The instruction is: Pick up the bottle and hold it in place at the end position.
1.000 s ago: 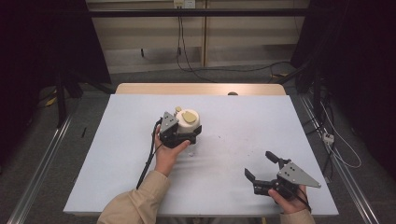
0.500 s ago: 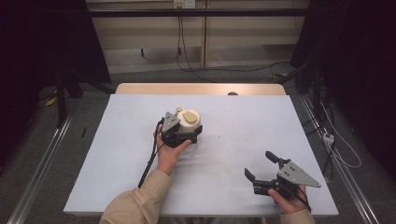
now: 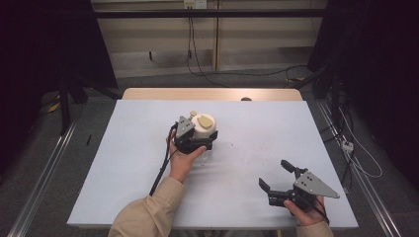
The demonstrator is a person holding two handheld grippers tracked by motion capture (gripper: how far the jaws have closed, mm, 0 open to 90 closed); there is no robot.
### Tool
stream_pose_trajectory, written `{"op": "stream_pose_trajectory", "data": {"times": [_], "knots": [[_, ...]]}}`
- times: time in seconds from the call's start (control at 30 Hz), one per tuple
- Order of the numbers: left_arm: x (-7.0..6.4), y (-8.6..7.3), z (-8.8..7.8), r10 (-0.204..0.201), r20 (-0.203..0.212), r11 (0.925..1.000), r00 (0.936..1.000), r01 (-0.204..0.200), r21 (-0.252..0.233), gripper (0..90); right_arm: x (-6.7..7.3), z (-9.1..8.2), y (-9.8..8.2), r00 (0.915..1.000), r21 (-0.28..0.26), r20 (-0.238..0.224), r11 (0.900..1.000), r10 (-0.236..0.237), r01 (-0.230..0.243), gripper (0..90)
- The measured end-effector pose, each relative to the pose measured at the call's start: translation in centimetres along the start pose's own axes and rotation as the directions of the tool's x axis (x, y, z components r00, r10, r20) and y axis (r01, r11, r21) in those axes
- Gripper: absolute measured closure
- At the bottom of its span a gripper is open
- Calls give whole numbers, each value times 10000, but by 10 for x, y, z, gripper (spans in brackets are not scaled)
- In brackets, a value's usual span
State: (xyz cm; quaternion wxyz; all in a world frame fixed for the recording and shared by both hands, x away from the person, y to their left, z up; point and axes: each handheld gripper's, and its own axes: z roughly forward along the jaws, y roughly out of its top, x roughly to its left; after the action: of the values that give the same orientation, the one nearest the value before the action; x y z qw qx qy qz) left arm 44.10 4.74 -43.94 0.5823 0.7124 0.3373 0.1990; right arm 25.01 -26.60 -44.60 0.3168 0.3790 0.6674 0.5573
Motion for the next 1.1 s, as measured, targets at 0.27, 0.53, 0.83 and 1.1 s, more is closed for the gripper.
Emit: {"op": "stream_pose_trajectory", "data": {"times": [0.27, 0.53, 0.83, 1.1], "knots": [[0, -1, 3, -45, -42, 10000, 10000, 45, 33, 65, -1, 0, 0, 10000, 22, 60, 10000, 57, -57, 40], [-1, -1, 5, -51, -8, 10000, 10000, 51, 33, 65, 0, 1, 0, 10000, 55, 50, 10000, 20, -20, 40], [-1, 0, 9, -91, -6, 9999, 10000, 91, 59, 65, 0, 1, 0, 10000, 46, 46, 10000, 17, -17, 40], [-5, 3, 13, -1, 110, 10000, 9999, 1, 33, 65, 0, 1, 0, 10000, 44, 18, 10000, 13, -13, 40]]}}
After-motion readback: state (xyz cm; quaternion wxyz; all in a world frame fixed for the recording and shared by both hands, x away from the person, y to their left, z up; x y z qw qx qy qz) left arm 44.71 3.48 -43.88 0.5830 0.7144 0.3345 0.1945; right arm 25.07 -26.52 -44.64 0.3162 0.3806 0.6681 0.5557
